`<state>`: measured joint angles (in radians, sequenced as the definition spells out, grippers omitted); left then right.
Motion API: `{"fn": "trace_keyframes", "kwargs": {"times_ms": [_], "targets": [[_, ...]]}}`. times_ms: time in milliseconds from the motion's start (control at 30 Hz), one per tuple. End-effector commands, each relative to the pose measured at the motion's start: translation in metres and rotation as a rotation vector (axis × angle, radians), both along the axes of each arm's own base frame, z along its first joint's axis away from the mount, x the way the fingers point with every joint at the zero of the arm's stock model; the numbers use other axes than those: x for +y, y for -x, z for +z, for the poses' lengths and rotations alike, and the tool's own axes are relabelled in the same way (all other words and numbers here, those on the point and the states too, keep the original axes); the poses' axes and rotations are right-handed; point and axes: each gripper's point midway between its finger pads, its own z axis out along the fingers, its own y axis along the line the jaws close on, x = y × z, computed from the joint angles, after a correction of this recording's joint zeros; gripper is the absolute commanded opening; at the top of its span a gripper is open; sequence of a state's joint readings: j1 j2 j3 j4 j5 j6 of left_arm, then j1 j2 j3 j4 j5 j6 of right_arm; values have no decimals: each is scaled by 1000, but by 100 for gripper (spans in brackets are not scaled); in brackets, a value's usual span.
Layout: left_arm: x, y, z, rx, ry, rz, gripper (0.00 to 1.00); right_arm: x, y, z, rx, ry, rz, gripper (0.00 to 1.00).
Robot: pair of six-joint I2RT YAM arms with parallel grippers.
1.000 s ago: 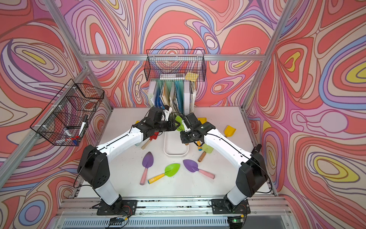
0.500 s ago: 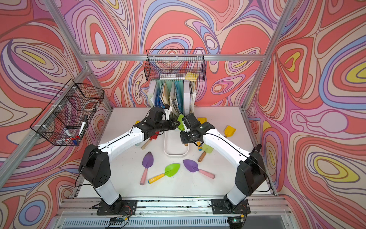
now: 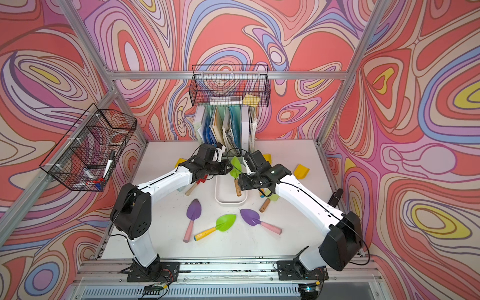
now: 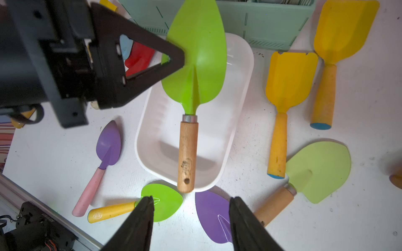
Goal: Put the shovel into the storage box
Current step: Pick up the shovel from the center of the board, then place the shovel in the storage box.
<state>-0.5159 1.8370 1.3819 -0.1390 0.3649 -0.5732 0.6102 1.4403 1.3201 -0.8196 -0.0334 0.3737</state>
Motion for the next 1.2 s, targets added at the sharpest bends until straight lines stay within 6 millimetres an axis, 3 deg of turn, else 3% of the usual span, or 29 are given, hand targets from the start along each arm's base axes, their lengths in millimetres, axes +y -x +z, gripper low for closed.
{"fn": "trace_keyframes", "kwargs": {"times_ms": [0, 367, 833, 1167], "targets": [[0, -8, -3, -2, 2, -25, 0, -11, 12, -5, 15, 14, -30, 56], [-12, -21, -27, 28, 18, -55, 0, -28, 31, -12, 30, 11, -74, 53], [-18, -26, -68, 93, 11, -64, 0, -29, 32, -17, 42, 16, -80, 52], [-18, -26, -83, 145, -19, -64, 0, -27, 32, -22, 55, 15, -76, 51]]}}
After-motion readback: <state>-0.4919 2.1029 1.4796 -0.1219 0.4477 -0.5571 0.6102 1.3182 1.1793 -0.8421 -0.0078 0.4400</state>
